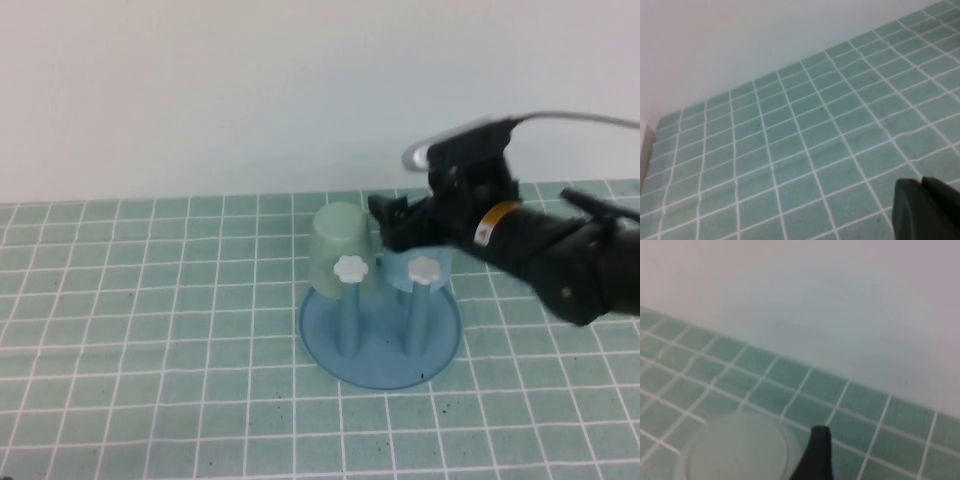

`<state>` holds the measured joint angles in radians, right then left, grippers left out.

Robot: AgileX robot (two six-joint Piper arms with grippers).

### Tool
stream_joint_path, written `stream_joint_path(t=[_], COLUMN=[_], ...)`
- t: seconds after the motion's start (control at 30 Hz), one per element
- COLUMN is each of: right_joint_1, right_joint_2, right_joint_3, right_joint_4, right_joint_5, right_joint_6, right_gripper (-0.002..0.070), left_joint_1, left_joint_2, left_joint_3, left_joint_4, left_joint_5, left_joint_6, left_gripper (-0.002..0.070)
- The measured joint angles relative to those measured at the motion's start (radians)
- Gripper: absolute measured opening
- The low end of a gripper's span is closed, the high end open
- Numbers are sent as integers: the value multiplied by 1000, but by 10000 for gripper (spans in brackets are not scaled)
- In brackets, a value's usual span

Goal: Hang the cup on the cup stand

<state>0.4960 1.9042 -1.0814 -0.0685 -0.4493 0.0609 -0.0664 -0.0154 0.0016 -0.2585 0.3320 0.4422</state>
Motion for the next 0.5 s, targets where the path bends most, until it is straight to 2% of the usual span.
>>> stream_joint_path(t=[0.07,0.13,0.2,0.27,0.33,0.4,0.5], right_joint_1=[0,0,0,0,0,0,0], right_joint_2=[-71,-155,-261,-369,-463,-552,-680], right_joint_3=[0,0,0,0,0,0,0], right_joint_4=[0,0,0,0,0,0,0], right_joint_5=[51,124,200,287,356,413,444], right_joint_6=[0,0,0,0,0,0,0], right_gripper=[634,558,414,232,106,48,13], left_joint_1=[14,43,82,121,153,165,166], left_joint_2=[0,0,0,0,0,0,0], left_joint_3=[0,0,0,0,0,0,0], left_joint_4=[-24,-37,-43,-46,-46,-46,-40], left_joint_5=[0,0,0,0,0,0,2], left_joint_6=[2,2,-3,-16,-20,-20,-21], left_gripper=[-1,-1,-1,-1,-1,-1,-1])
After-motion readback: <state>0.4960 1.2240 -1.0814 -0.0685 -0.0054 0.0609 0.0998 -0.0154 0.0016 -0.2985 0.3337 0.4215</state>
